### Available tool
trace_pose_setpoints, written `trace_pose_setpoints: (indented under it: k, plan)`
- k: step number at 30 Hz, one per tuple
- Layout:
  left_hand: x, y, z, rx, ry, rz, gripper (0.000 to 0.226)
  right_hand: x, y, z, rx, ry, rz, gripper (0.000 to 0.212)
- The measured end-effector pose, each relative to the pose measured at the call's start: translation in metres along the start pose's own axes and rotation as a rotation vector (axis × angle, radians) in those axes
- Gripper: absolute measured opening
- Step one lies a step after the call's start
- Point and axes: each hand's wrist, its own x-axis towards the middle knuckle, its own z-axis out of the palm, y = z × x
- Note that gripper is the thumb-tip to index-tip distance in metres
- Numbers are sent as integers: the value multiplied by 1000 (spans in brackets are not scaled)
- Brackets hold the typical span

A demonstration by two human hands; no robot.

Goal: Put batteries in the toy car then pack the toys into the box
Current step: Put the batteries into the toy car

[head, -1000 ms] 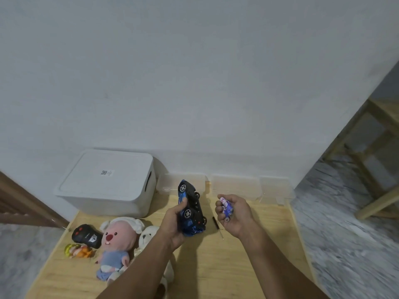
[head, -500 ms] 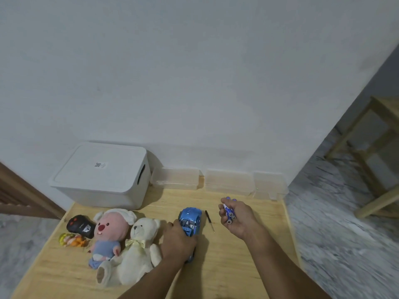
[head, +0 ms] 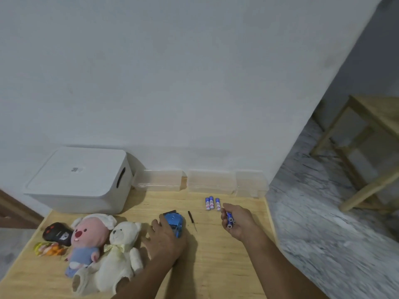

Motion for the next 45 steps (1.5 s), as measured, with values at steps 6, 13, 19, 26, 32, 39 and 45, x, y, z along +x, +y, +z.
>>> trace_pose_setpoints:
  k: [6, 13, 19, 26, 32, 39, 45]
  plan:
    - [5, 54, -7, 37, 18, 291, 70, 18, -30, -29, 59, 155, -40, 9]
    - [14, 127, -7, -116, -182, 518, 50, 42, -54, -52, 129, 190, -44, 17]
    - [18, 170, -2, -176, -330, 599, 58, 50, -61, -60, 106, 223, -11, 19]
    - [25, 188, 2, -56, -395, 692, 74, 47, -82, -57, -16, 220, -167, 16]
    - [30, 199, 0, -151, -401, 704, 98, 51, -95, -55, 96, 190, -190, 23]
    - [35, 206, -5, -182, -378, 678, 95, 57, -101, -55, 377, 128, -217, 28]
    - [36, 206, -5, -132, -391, 688, 94, 51, -104, -52, 384, 77, -272, 31]
